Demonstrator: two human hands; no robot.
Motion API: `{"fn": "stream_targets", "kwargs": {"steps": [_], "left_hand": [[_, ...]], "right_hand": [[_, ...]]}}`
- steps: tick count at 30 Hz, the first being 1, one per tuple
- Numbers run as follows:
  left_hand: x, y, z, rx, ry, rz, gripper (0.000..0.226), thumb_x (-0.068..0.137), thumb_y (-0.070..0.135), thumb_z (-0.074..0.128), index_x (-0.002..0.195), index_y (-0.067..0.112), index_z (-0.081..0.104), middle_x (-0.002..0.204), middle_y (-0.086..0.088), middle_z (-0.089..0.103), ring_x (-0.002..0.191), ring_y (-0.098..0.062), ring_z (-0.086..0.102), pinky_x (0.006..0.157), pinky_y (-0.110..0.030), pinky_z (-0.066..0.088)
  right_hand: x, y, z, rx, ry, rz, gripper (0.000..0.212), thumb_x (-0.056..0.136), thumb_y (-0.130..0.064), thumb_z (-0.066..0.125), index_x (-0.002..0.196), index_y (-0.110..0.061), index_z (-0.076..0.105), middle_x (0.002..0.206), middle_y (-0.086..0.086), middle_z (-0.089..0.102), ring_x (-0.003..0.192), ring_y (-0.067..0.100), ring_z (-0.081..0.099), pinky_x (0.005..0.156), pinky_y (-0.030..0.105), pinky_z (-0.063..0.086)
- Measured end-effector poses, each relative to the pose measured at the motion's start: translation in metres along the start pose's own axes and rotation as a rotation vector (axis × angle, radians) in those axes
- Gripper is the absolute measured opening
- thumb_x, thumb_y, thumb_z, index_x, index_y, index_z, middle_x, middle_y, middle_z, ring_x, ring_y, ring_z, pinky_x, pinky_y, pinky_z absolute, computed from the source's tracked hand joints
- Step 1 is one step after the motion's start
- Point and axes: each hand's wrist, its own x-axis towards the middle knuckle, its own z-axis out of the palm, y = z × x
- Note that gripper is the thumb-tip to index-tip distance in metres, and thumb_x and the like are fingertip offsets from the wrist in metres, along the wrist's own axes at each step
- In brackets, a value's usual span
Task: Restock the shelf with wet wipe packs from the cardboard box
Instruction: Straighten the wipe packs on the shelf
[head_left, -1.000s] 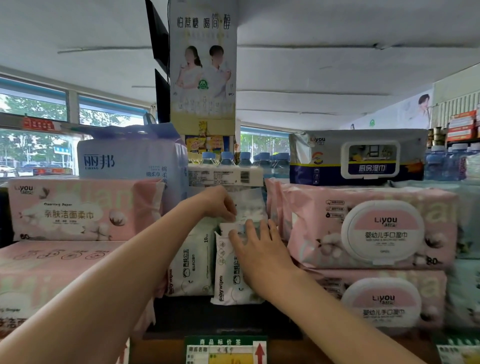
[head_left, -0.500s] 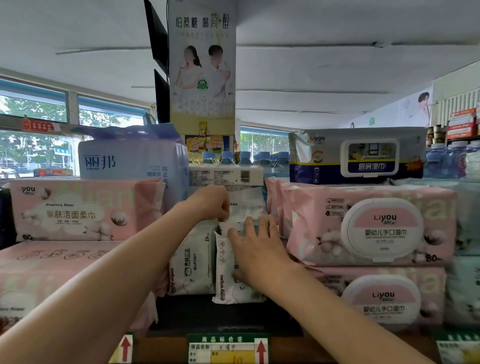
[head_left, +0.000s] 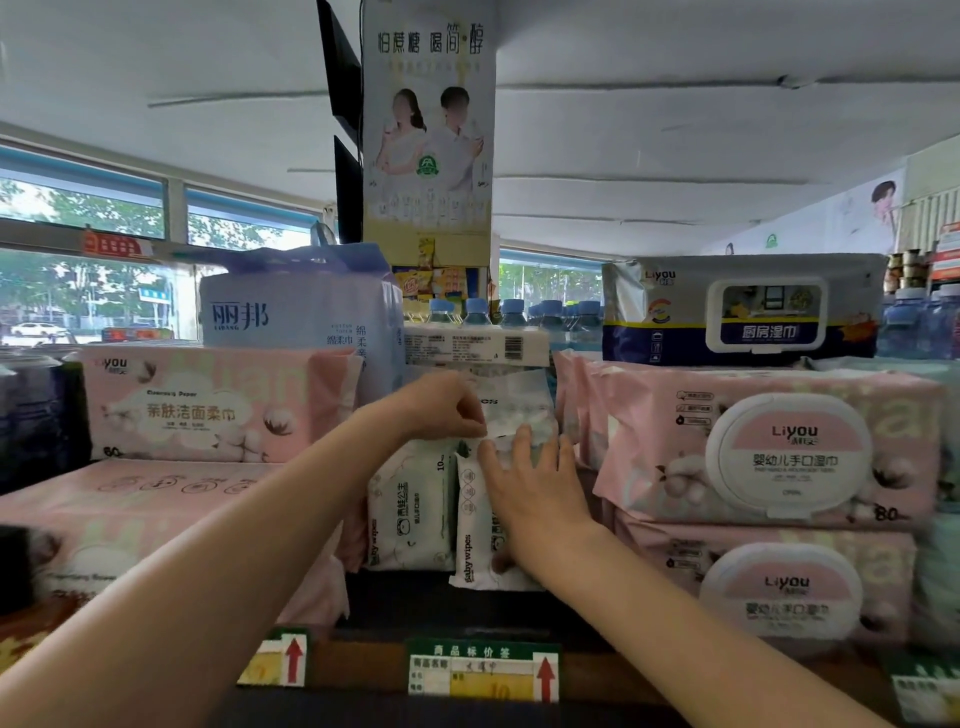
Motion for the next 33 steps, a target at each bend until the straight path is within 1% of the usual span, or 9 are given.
{"fn": "stream_targets", "kwargs": {"steps": [4, 9, 13, 19, 23, 26, 28, 30, 33], "left_hand": [[-0.006, -0.001, -0.012, -0.02, -0.149, -0.028, 0.029, 0.09, 0.025, 0.056, 0.114, 0.01, 0.065, 0.117, -0.003, 0.066, 0.107, -0.017, 0.059, 0.098, -0.028, 0.041], [-0.003, -0.001, -0.001, 0.193, 0.039, -0.018, 0.021, 0.084, 0.034, 0.063, 0.098, 0.02, 0.071, 0.094, 0.006, 0.068, 0.086, -0.009, 0.053, 0.096, -0.04, 0.046], [-0.003, 0.002, -0.001, 0.253, 0.116, -0.016, 0.022, 0.086, 0.033, 0.061, 0.098, 0.018, 0.071, 0.095, 0.004, 0.067, 0.083, -0.008, 0.05, 0.09, -0.034, 0.044], [-0.011, -0.001, -0.004, 0.124, 0.009, -0.039, 0.025, 0.091, 0.025, 0.055, 0.107, 0.009, 0.066, 0.108, -0.006, 0.067, 0.098, -0.018, 0.06, 0.091, -0.029, 0.047], [-0.036, -0.013, -0.019, -0.046, 0.093, -0.105, 0.025, 0.095, 0.015, 0.046, 0.114, 0.008, 0.062, 0.101, -0.005, 0.064, 0.086, -0.017, 0.06, 0.07, -0.022, 0.051], [-0.055, -0.017, -0.024, -0.165, 0.201, -0.145, 0.023, 0.093, 0.006, 0.046, 0.106, 0.004, 0.065, 0.094, -0.009, 0.064, 0.079, -0.022, 0.061, 0.069, -0.032, 0.056], [-0.065, -0.006, -0.02, -0.186, 0.256, -0.11, 0.021, 0.091, 0.005, 0.048, 0.102, 0.004, 0.067, 0.094, -0.01, 0.067, 0.079, -0.026, 0.063, 0.075, -0.037, 0.056], [-0.075, 0.013, -0.01, -0.16, 0.227, -0.042, 0.021, 0.091, 0.008, 0.049, 0.1, 0.008, 0.068, 0.096, -0.008, 0.07, 0.084, -0.023, 0.065, 0.083, -0.037, 0.056], [-0.091, 0.045, 0.007, -0.102, 0.156, 0.057, 0.023, 0.09, 0.013, 0.049, 0.098, 0.016, 0.07, 0.098, -0.004, 0.071, 0.088, -0.016, 0.065, 0.087, -0.035, 0.054]], "right_hand": [[-0.002, 0.001, 0.0, -0.012, 0.024, -0.003, 0.101, 0.076, -0.032, 0.072, 0.147, -0.014, 0.002, 0.15, 0.032, 0.004, 0.138, 0.05, 0.012, 0.112, 0.061, 0.0], [-0.007, 0.002, 0.003, 0.025, 0.065, 0.023, 0.095, 0.083, -0.029, 0.066, 0.148, -0.018, -0.003, 0.151, 0.031, 0.0, 0.139, 0.051, 0.006, 0.113, 0.058, -0.002], [-0.005, 0.005, 0.006, 0.061, 0.089, 0.048, 0.079, 0.095, -0.027, 0.049, 0.149, -0.017, -0.007, 0.151, 0.034, -0.007, 0.139, 0.053, -0.004, 0.113, 0.056, -0.005], [-0.002, 0.005, -0.001, -0.084, 0.014, 0.0, 0.098, 0.09, -0.034, 0.056, 0.146, -0.012, -0.021, 0.15, 0.036, -0.01, 0.139, 0.053, -0.005, 0.112, 0.057, -0.006], [-0.011, 0.011, -0.019, -0.085, -0.019, -0.046, 0.09, 0.091, -0.017, 0.053, 0.147, -0.016, -0.018, 0.154, 0.028, -0.008, 0.141, 0.048, -0.003, 0.114, 0.053, -0.004], [-0.024, 0.009, -0.035, -0.079, 0.012, -0.06, 0.089, 0.089, -0.009, 0.055, 0.149, -0.012, -0.01, 0.154, 0.025, 0.003, 0.142, 0.043, 0.005, 0.116, 0.049, 0.004], [-0.039, 0.004, -0.042, -0.064, 0.054, -0.07, 0.076, 0.088, -0.009, 0.056, 0.148, -0.009, 0.008, 0.15, 0.022, 0.02, 0.139, 0.039, 0.019, 0.115, 0.046, 0.015], [-0.06, 0.0, -0.044, -0.013, 0.095, -0.106, 0.054, 0.089, -0.009, 0.051, 0.14, -0.011, 0.032, 0.14, 0.015, 0.038, 0.132, 0.033, 0.034, 0.11, 0.042, 0.026], [-0.091, 0.001, -0.045, 0.035, 0.147, -0.109, 0.037, 0.091, -0.011, 0.048, 0.128, -0.012, 0.049, 0.128, 0.01, 0.051, 0.121, 0.027, 0.044, 0.1, 0.036, 0.037]]}}
